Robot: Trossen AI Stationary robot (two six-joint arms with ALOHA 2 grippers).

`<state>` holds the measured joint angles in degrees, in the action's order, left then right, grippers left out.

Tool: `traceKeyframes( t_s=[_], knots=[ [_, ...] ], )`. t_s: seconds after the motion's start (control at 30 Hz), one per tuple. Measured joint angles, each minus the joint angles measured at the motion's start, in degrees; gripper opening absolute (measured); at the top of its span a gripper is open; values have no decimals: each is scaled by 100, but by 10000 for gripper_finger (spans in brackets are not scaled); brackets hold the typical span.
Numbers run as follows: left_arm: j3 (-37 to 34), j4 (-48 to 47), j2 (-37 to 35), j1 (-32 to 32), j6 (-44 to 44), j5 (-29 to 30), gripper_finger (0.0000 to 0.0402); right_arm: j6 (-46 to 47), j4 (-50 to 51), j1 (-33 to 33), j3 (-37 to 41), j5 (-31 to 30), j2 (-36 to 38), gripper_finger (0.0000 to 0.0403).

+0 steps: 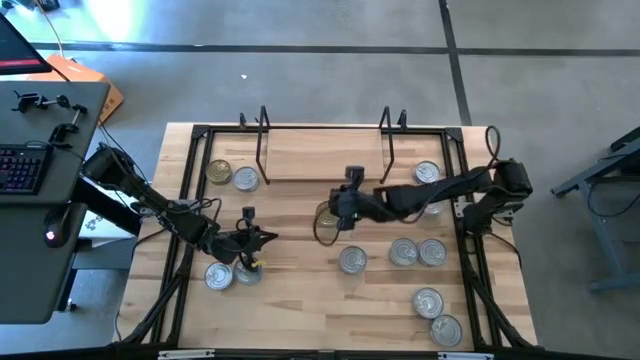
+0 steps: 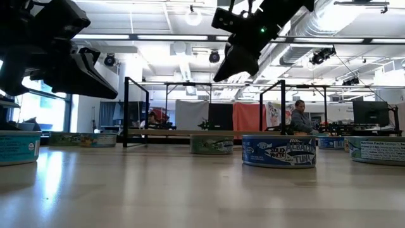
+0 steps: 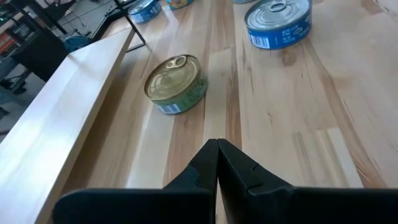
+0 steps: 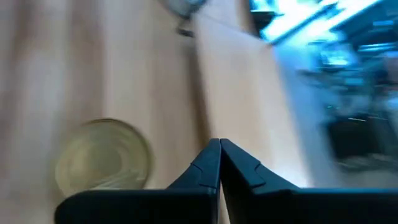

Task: Stack canned seafood by type on shelf
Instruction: Put the light green tuna can on the shelf

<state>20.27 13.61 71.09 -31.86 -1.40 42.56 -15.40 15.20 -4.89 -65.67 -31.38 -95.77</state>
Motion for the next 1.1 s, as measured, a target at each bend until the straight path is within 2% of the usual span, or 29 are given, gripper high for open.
traceKeyframes(
  t_s=[0.13,0.2,0.27,0.33,0.43,0.5,0.6,0.67,0.83,1.1],
  knots=[
    [0,2,0,10,4,2,0,-12,-10,128,-1,1714,-107,3],
    [0,4,0,39,2,2,0,-13,-32,125,4,2395,-282,17],
    [0,0,0,79,-5,0,0,19,-233,108,75,2837,-495,43],
    [0,6,0,118,-5,2,0,55,-525,54,130,2947,-722,79],
    [0,19,0,189,-6,1,0,62,-898,-61,136,2573,-1077,134],
    [0,79,0,230,-52,2,0,135,-1114,-186,136,1945,-1277,158],
    [0,107,0,267,-107,-6,0,127,-1168,-391,138,1117,-1512,170],
    [0,113,0,265,-137,-6,0,212,-1057,-494,146,788,-1596,165],
    [0,130,0,264,-183,-11,0,622,-960,-579,258,674,-1602,135],
    [0,271,0,264,-303,-22,0,1041,-1876,-566,736,700,-1576,117]
  ],
)
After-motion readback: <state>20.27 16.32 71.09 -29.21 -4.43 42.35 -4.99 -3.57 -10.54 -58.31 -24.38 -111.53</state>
